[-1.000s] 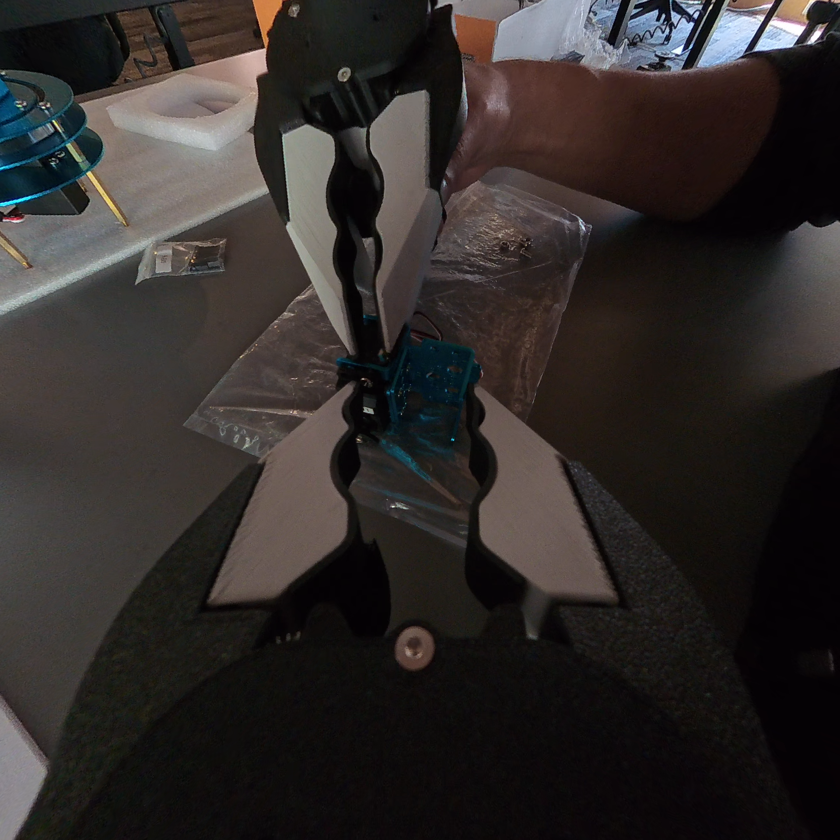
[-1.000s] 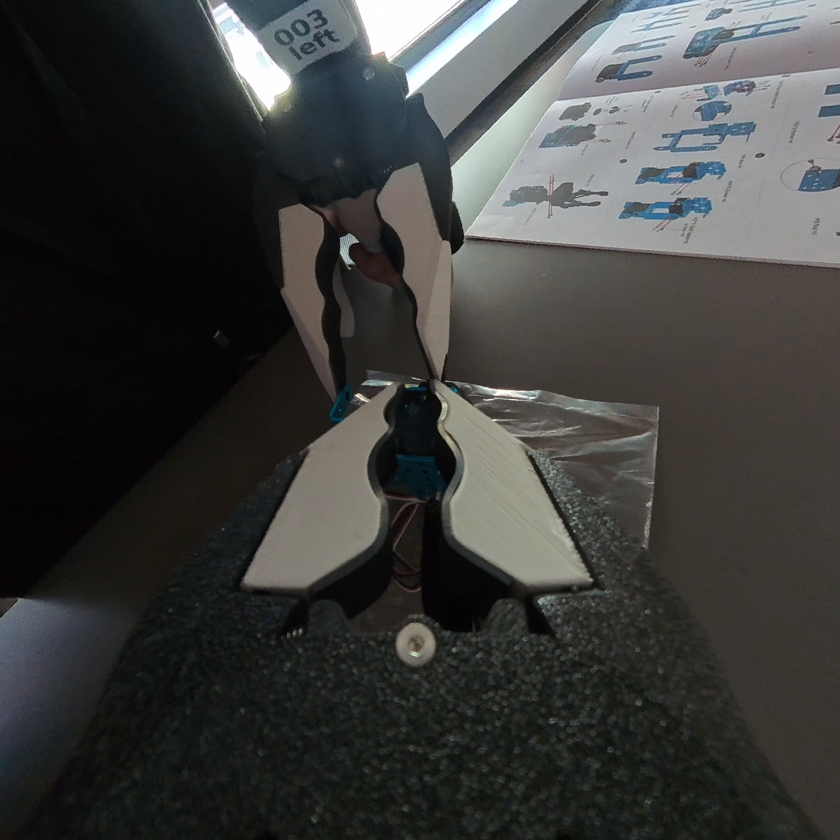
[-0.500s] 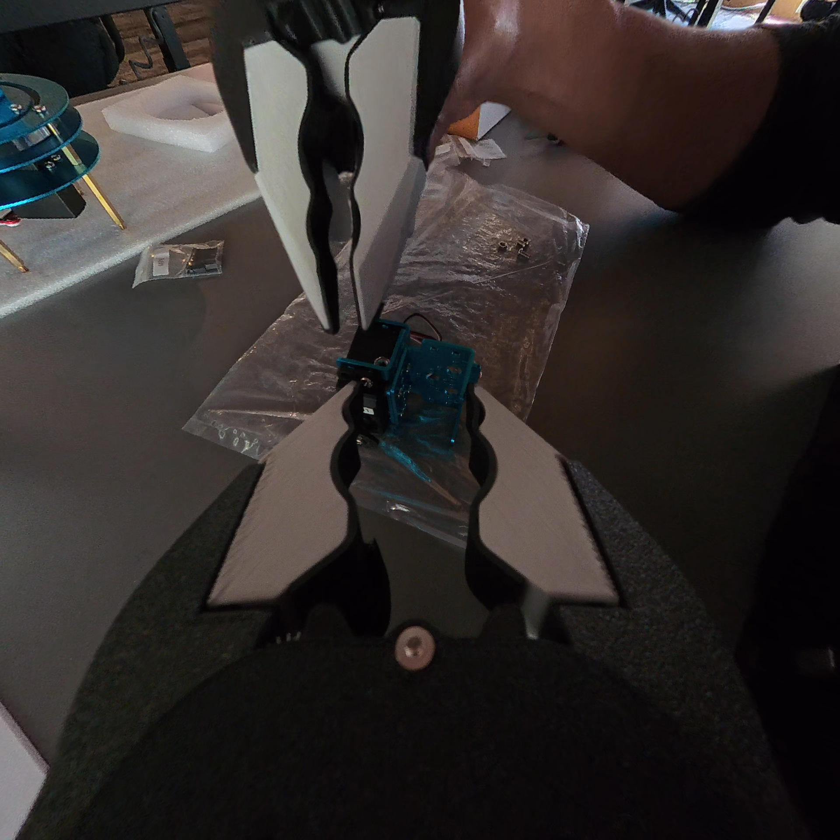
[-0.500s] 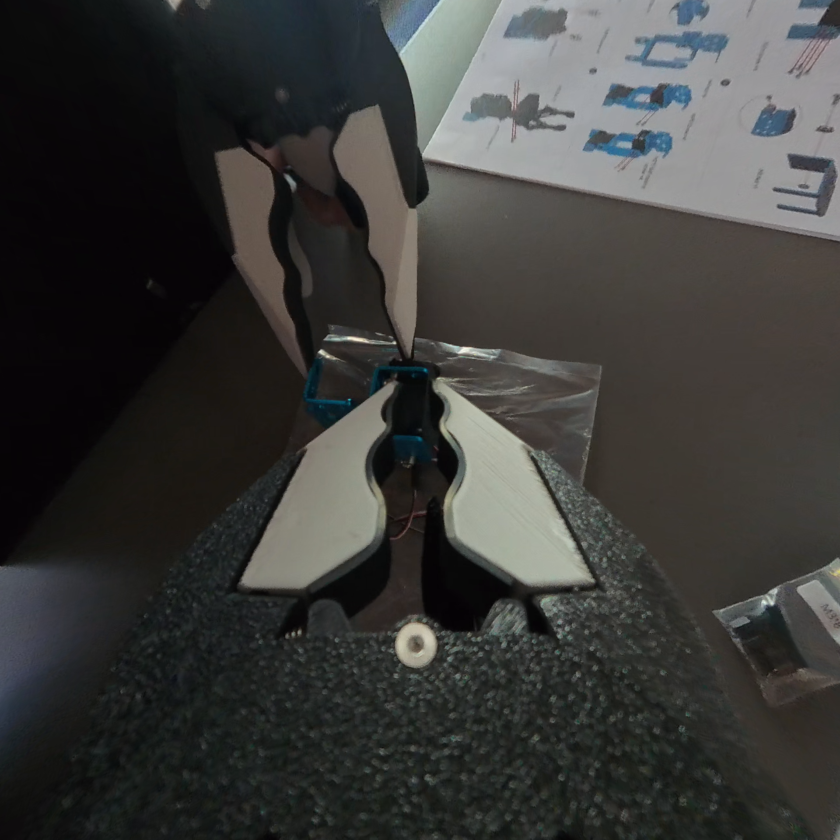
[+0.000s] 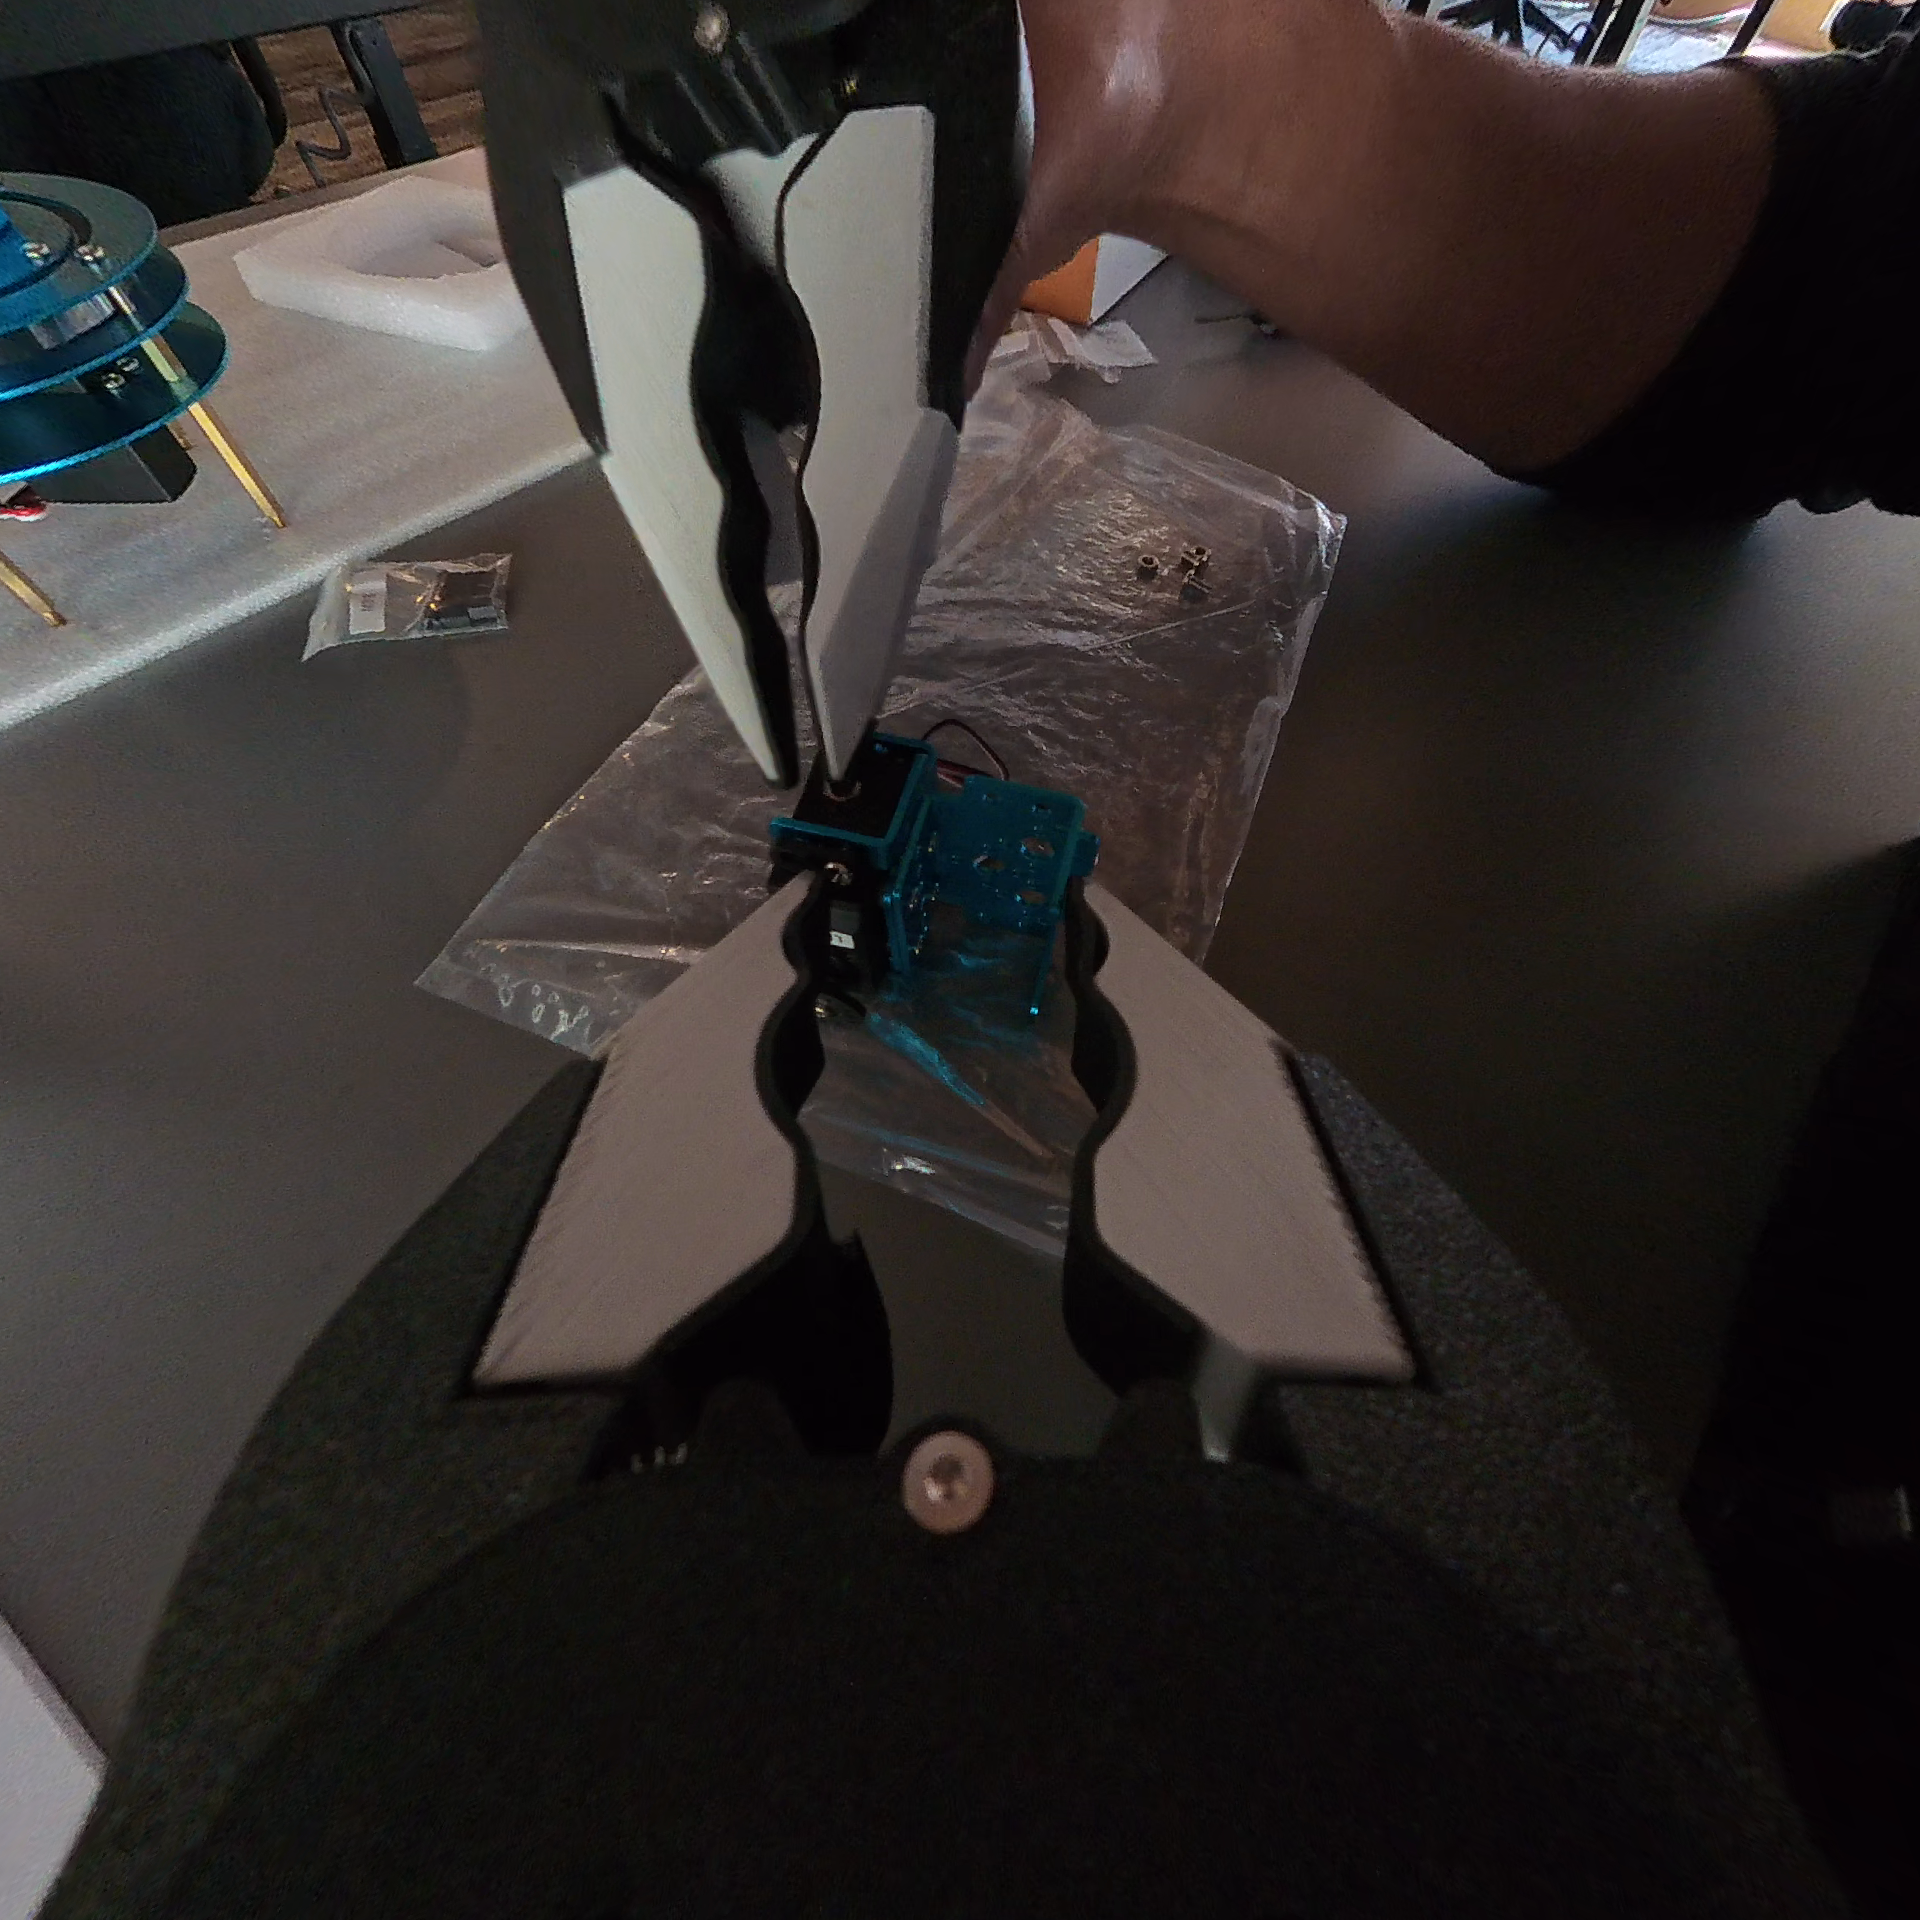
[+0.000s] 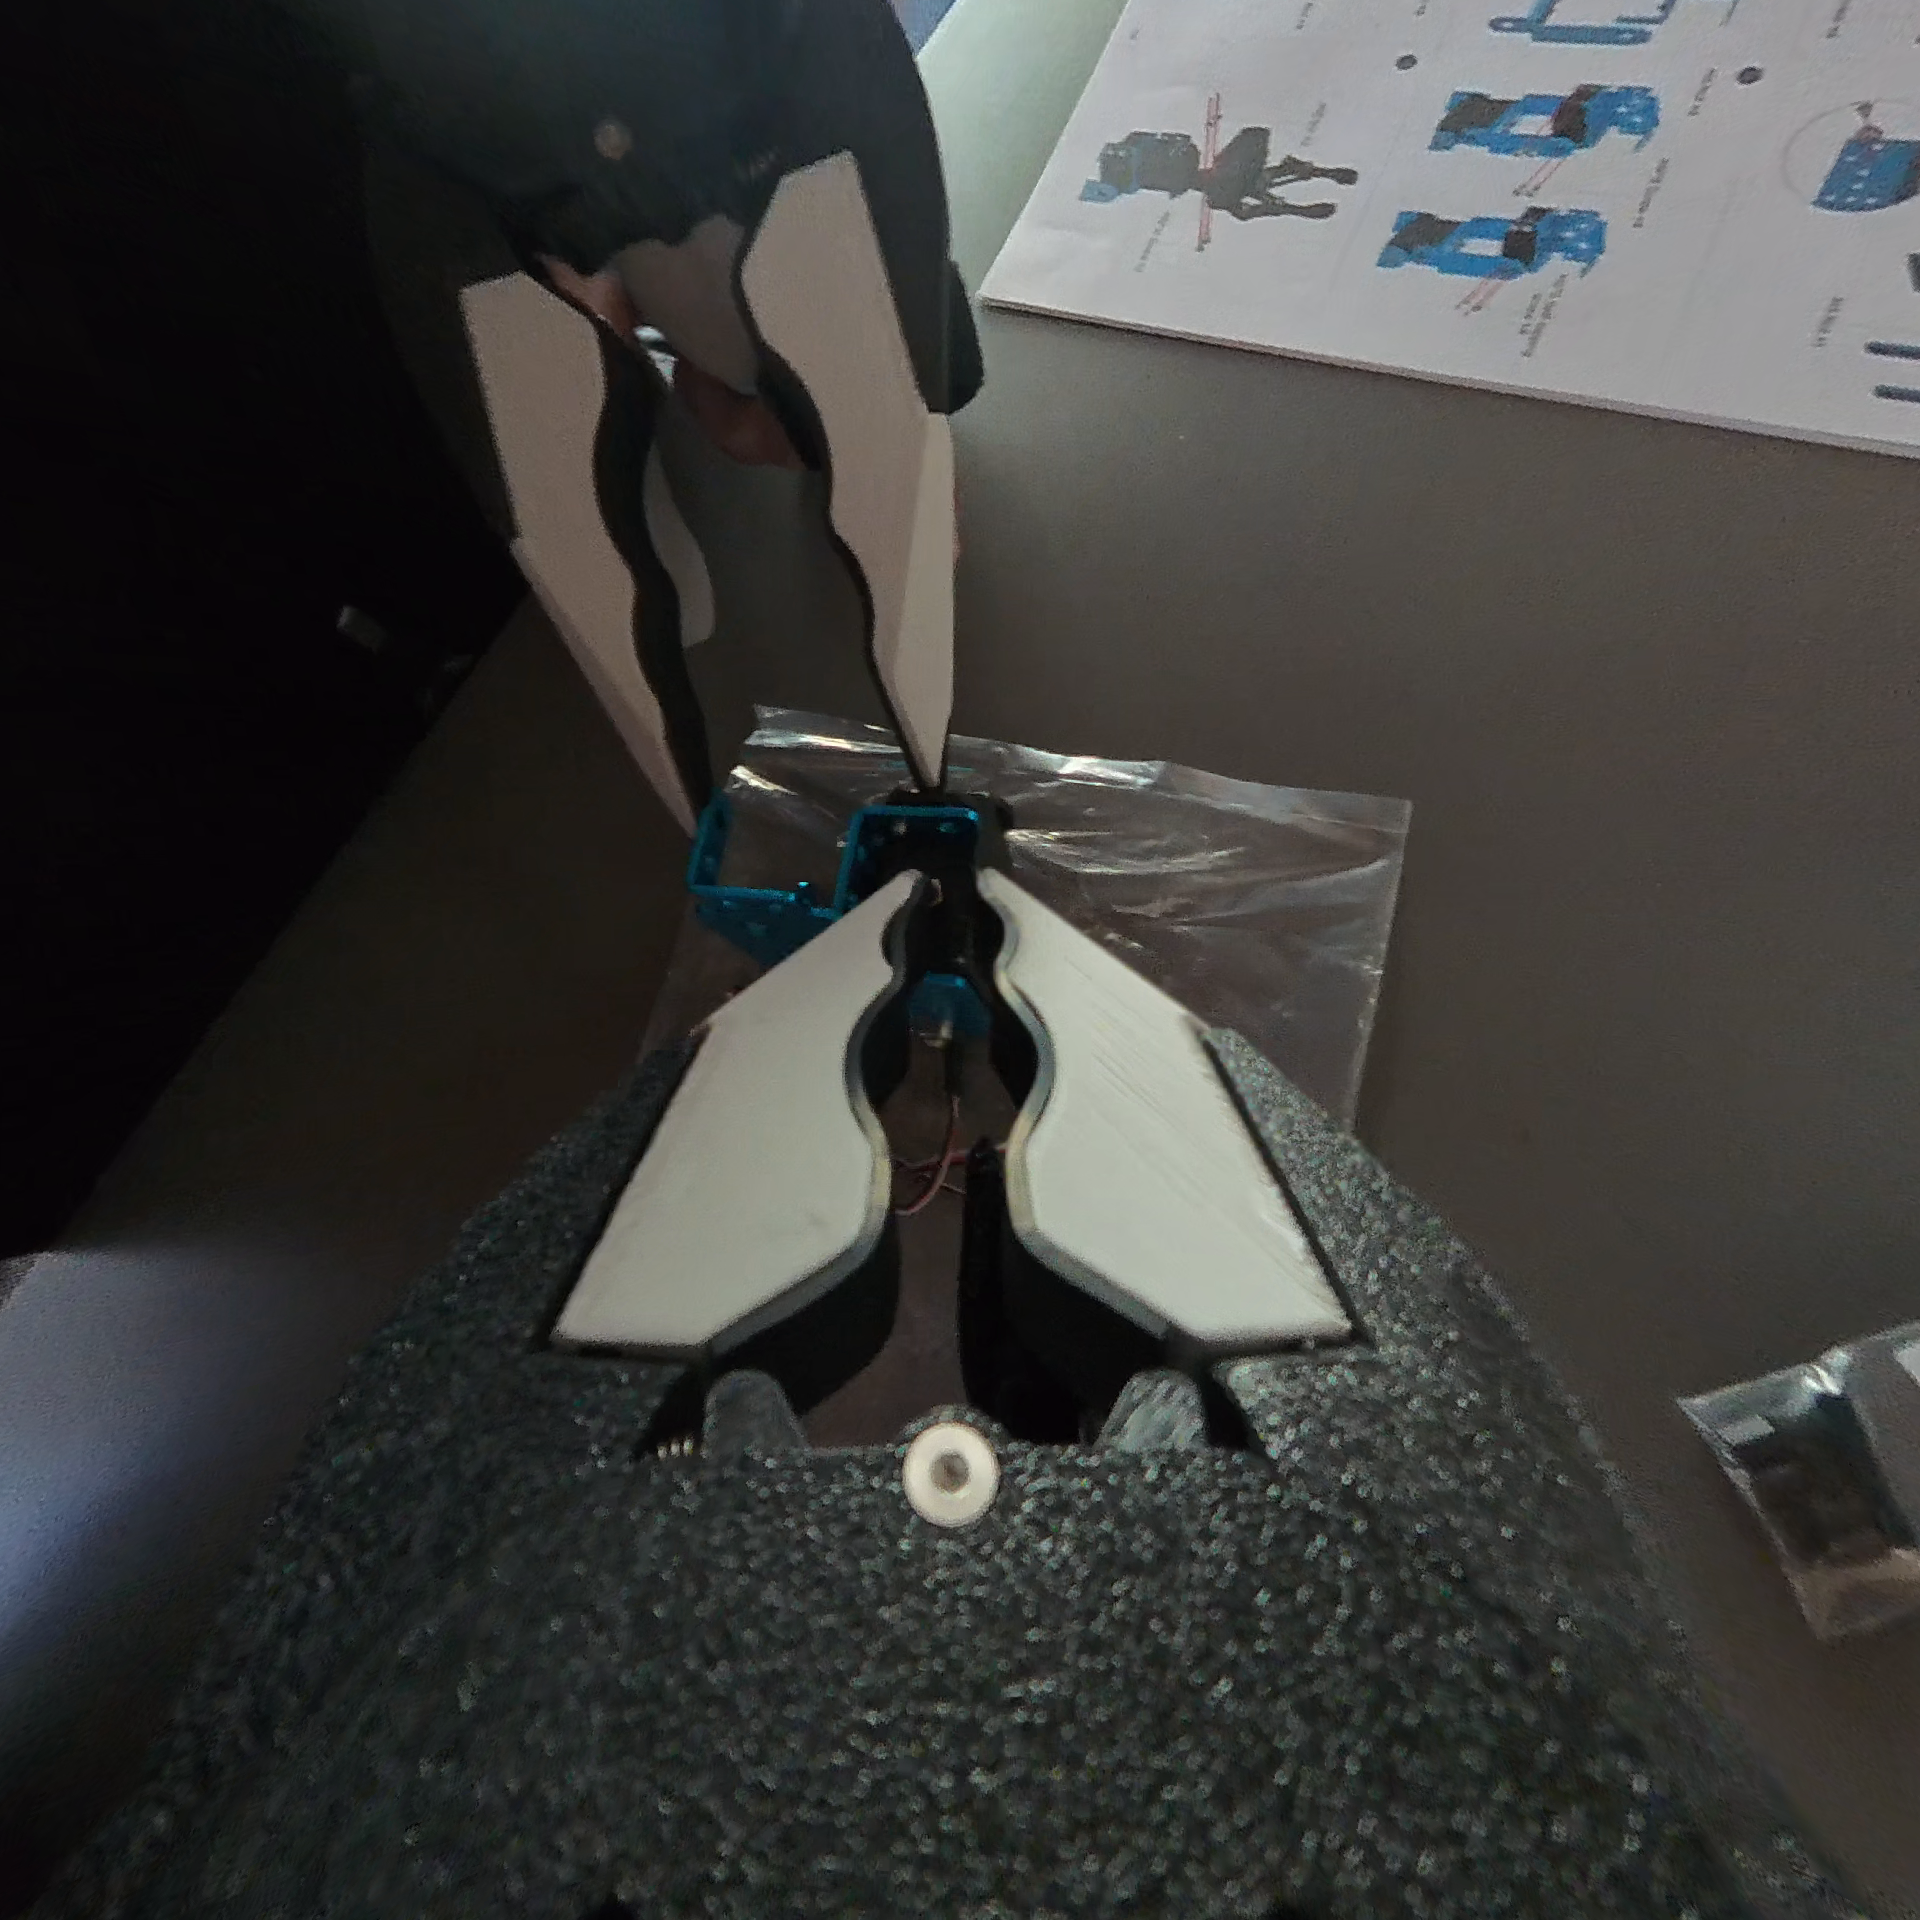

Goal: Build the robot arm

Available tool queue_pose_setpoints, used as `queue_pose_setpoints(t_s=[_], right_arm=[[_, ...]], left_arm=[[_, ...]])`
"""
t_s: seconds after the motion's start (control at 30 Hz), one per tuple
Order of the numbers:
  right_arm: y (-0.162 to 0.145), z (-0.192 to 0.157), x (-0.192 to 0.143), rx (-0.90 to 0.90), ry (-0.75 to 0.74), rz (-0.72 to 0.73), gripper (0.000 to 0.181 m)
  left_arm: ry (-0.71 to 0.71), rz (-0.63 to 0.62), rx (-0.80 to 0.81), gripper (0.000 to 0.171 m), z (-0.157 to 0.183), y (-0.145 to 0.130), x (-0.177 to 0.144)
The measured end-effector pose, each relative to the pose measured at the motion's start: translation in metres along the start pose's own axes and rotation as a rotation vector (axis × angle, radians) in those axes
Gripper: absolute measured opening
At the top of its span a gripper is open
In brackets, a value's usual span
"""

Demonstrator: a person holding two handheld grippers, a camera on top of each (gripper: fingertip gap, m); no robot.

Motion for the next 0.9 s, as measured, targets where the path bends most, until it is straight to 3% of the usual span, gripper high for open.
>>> queue_pose_setpoints(t_s=[0.57,0.77,0.9], right_arm=[[-0.004,0.006,-0.006,0.084,0.072,0.035,0.0],[-0.002,0.0,-0.008,0.038,0.019,0.015,0.01],[-0.001,-0.004,-0.002,0.003,-0.045,-0.04,0.007]], left_arm=[[-0.005,0.002,0.005,0.045,0.0,0.0,0.001],[-0.008,0.002,0.008,0.045,-0.001,0.0,0.001],[-0.01,0.001,0.011,0.045,-0.001,0.0,0.001]])
Point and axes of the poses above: each gripper's, where its closed fingertips meet, x out along the fingers, y out of its top, z = x × y across the jaws, the point moved 9 cm from there along -x, back along the fingers, and after that the axes turned 10 degrees about x, right-handed, at the moved point
